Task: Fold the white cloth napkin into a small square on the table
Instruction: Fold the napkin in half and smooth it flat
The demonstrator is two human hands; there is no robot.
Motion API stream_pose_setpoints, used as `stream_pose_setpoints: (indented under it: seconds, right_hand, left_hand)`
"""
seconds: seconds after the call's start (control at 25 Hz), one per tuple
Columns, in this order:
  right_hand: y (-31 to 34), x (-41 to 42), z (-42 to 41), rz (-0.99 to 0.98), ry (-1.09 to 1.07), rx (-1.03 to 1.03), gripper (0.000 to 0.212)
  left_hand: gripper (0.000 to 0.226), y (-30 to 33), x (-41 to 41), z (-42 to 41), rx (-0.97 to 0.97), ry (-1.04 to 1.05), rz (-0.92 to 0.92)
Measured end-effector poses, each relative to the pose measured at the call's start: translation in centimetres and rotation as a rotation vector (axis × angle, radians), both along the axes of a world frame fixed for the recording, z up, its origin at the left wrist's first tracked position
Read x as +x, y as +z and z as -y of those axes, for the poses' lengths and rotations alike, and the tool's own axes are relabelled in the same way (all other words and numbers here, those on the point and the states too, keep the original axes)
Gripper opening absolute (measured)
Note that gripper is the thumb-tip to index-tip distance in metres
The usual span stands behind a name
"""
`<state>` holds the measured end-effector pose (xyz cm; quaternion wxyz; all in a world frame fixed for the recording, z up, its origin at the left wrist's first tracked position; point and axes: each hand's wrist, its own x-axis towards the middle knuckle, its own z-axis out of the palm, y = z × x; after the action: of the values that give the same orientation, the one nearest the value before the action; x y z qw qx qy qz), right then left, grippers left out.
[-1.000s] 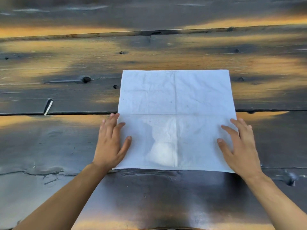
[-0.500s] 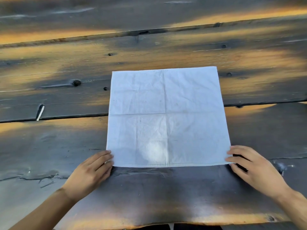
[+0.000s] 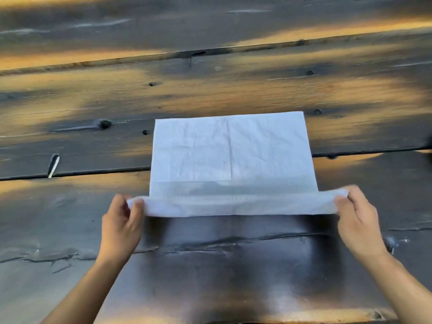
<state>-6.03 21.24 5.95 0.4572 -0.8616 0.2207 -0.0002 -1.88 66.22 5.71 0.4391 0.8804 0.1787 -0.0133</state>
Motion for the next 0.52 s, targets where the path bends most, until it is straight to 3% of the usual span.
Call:
stream_pose_setpoints:
  seconds: [0.16,0.28,0.52]
  right_hand:
    - [-0.3,6.3,-1.3,0.061,-0.093,-0.049,0.021]
    - [-0.9,11.1,-1.1,0.123,-0.134,-0.069,0.019]
    - [-3.7,17.5,-0.5,0.029,-0.171,-0.113,0.022]
  left_hand:
    - [0.023,0.0,6.9,2.3,-0.067,0.086,0.066]
    - [0.022,-0.8,11.9,2.9,-0.002,0.149,0.111]
    - [0.027,-3.6,17.9,2.8,0.091,0.138,0.07]
